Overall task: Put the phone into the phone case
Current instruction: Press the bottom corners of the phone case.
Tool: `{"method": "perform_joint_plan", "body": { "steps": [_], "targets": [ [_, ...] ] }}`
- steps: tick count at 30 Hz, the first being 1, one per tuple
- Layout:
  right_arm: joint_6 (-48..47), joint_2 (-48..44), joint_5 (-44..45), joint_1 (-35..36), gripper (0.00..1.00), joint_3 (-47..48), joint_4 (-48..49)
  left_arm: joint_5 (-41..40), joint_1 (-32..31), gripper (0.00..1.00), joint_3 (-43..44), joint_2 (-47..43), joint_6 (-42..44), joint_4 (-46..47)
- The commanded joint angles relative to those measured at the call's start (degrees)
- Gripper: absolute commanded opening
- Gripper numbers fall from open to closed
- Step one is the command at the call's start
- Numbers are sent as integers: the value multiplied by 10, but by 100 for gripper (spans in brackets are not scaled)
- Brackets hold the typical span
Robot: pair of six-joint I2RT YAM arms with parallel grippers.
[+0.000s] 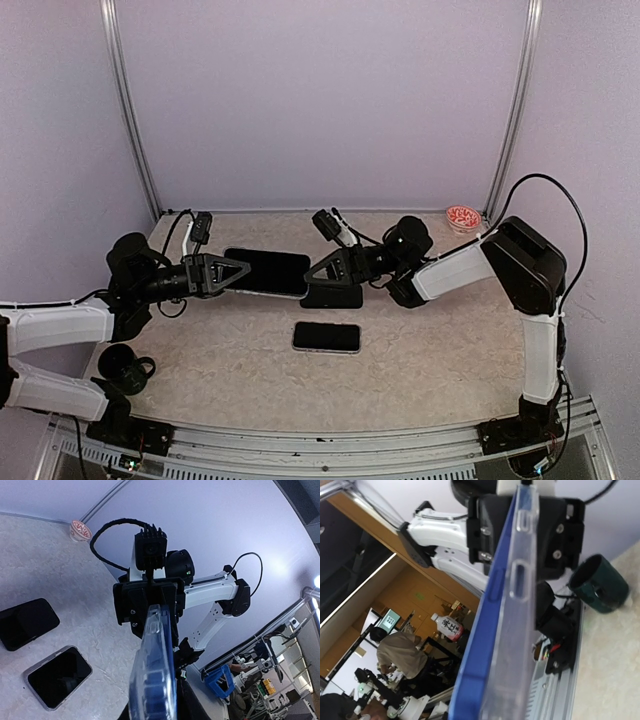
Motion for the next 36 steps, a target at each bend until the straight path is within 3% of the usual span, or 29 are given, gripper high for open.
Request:
{"method": "perform_joint_plan", "body": {
  "steps": [1,7,14,19,27,36],
  "targets": [
    [-53,-10,2,18,9,14,-83,-44,-2,26,17,0,46,-35],
    [-118,-23,26,14,7,16,-195,-57,-3,35,26,-6,70,-77],
    [-278,-53,99,12,6,51,-451,-77,-5,41,40,-6,100,-136],
    [-289,-56,120,11,6,61,-487,-80,-11,41,37,5,98,-132],
    [-291,-54,130,12,7,67,-500,-70,-22,19,39,14,99,-124],
    [-298,-66,137,6,11,69,-510,-64,-24,4,37,16,99,-119]
  ]
}}
